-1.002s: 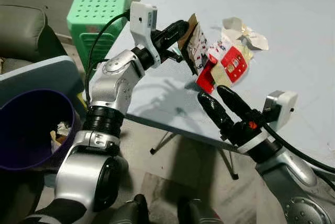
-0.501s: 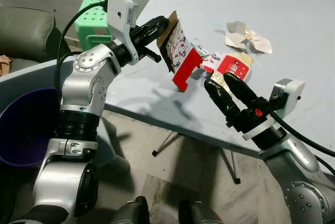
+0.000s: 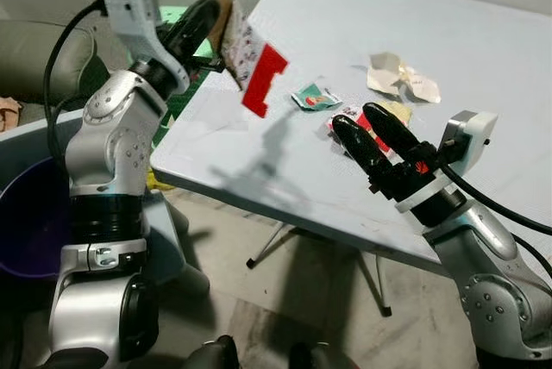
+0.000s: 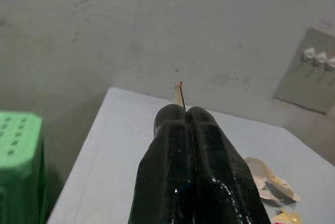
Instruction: Picking trash to rubbish bin
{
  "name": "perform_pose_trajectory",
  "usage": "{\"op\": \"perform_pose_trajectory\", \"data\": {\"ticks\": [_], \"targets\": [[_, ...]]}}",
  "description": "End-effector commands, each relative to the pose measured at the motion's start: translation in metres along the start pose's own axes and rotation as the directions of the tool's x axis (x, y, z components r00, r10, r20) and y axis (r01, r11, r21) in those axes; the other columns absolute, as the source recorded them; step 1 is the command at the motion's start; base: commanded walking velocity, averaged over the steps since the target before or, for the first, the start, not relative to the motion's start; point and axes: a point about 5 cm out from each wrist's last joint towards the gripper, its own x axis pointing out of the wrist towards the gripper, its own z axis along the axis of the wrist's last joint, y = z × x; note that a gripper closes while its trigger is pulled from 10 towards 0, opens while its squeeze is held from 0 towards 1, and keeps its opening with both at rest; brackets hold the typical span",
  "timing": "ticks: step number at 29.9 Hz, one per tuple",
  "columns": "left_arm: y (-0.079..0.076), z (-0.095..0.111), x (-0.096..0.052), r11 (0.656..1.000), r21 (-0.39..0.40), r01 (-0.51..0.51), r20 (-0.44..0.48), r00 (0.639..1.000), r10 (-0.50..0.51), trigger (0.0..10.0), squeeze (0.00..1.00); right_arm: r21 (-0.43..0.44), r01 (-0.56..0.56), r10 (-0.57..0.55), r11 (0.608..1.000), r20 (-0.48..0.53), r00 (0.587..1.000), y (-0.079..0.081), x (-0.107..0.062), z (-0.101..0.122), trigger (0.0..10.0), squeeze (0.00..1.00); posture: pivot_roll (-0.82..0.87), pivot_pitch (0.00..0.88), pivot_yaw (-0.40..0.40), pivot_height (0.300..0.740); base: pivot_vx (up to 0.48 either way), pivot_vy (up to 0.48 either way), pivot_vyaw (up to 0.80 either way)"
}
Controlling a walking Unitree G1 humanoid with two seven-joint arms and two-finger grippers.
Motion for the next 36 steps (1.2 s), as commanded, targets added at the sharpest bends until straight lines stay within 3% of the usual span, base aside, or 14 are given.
{"op": "perform_pose_trajectory", "data": {"ticks": [1,8,14,21,32,36], "targets": [[-0.001,-0.001,-0.002,1.000,-0.014,-0.022,-0.002,1.000,0.022,10.0,0.00,-0.048,0.023,-0.023,0.999,-0.010,1.000,-0.003,0.000,0.000,10.0,0.00,-0.10,0.109,-0.047,0.740,0.000,0.000,0.00],[-0.005,-0.023,-0.010,0.995,0.015,-0.103,-0.058,0.993,0.103,10.0,0.00,-0.173,0.073,-0.080,0.982,-0.035,0.996,-0.011,0.004,-0.007,10.0,0.00,-0.08,0.079,-0.053,0.740,0.000,0.000,0.00],[0.002,-0.040,-0.023,0.969,0.167,-0.183,-0.086,0.976,0.199,10.0,0.00,-0.304,0.211,-0.226,0.929,-0.013,0.974,-0.029,0.009,-0.010,10.0,0.00,-0.07,0.061,-0.063,0.740,0.000,0.000,0.00],[0.014,-0.052,-0.038,0.943,0.178,-0.280,-0.103,0.948,0.301,10.0,0.00,-0.325,0.337,-0.364,0.884,-0.025,0.931,-0.045,0.004,-0.025,10.0,0.00,-0.05,0.067,-0.076,0.740,0.000,0.000,0.00],[0.013,-0.077,-0.065,0.918,0.220,-0.329,-0.090,0.931,0.355,10.0,0.00,-0.312,0.495,-0.534,0.811,-0.046,0.844,-0.055,-0.012,-0.051,10.0,0.00,-0.04,0.059,-0.075,0.740,0.000,0.000,0.00],[0.013,-0.082,-0.071,0.913,0.217,-0.344,-0.062,0.929,0.365,10.0,0.00,-0.321,0.517,-0.556,0.793,-0.037,0.830,-0.055,-0.016,-0.054,10.0,0.00,-0.05,0.058,-0.073,0.740,0.000,0.000,0.00]]}}
